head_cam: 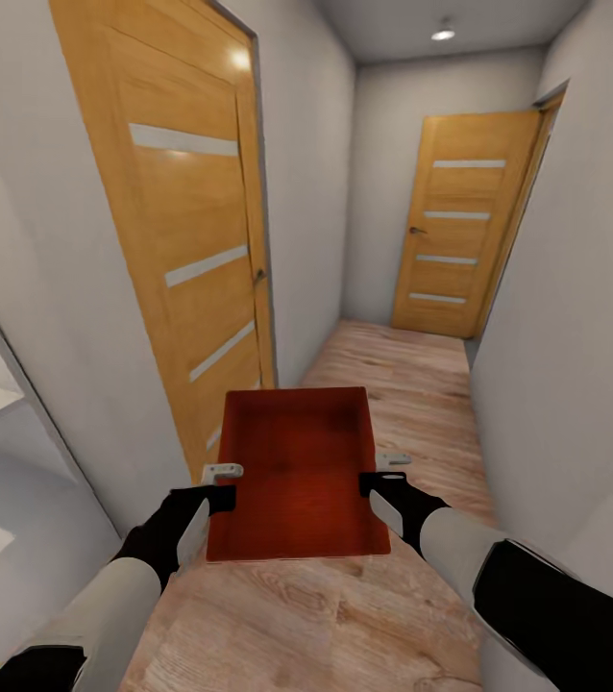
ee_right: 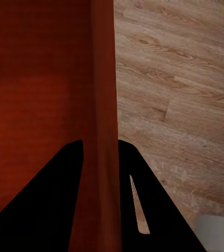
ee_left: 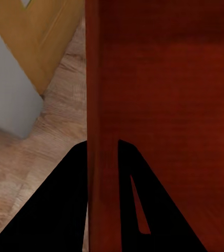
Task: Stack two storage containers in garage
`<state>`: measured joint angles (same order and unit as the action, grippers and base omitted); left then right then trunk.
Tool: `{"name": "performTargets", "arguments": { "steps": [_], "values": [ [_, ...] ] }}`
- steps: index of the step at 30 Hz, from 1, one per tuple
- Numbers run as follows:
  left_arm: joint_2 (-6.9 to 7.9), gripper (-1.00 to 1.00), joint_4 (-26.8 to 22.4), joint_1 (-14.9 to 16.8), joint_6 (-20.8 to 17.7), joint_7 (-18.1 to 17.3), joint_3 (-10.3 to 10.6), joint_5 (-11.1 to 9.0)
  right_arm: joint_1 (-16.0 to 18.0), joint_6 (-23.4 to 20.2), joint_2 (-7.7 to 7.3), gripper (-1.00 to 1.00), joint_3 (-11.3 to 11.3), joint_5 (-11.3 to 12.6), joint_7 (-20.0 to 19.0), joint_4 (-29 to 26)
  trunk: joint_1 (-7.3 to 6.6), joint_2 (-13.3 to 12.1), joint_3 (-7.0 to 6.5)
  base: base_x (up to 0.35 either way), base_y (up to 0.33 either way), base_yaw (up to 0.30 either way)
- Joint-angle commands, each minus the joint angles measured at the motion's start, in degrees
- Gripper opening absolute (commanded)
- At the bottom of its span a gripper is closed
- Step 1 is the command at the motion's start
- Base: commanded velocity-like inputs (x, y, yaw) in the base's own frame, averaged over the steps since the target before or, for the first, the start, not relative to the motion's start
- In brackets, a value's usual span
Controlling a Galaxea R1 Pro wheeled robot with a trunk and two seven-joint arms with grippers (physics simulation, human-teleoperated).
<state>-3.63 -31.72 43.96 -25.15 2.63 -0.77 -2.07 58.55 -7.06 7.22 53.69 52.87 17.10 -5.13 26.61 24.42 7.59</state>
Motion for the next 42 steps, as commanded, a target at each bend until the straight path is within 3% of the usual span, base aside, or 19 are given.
{"name": "performTargets", "arguments": {
  "steps": [1,13,31,42],
  "values": [
    [0.11,-1.0,0.0,-0.01,-0.34,0.55,0.06,-0.61,0.07,2.31,-0.8,-1.0,-0.35,-0.48,0.21,-0.32,0.06,0.12,0.12,0.322,0.0,-0.227],
    [0.11,-1.0,-0.02,-0.01,-0.34,0.56,0.05,-0.57,0.07,2.31,-0.8,-1.0,-0.34,-0.48,0.14,-0.32,0.06,0.12,0.12,0.322,0.0,-0.229],
    [0.11,-1.0,-0.01,-0.01,-0.34,0.54,0.05,-0.62,0.07,2.31,-0.8,-1.0,-0.34,-0.48,0.14,-0.32,0.06,0.12,0.12,0.322,0.056,-0.019],
    [0.11,-1.0,-0.01,-0.01,-0.34,0.54,0.06,-0.62,0.07,2.31,-0.71,-1.0,-0.34,-0.48,0.13,-0.32,0.06,0.12,0.12,0.322,0.092,-0.236]
  ]
}}
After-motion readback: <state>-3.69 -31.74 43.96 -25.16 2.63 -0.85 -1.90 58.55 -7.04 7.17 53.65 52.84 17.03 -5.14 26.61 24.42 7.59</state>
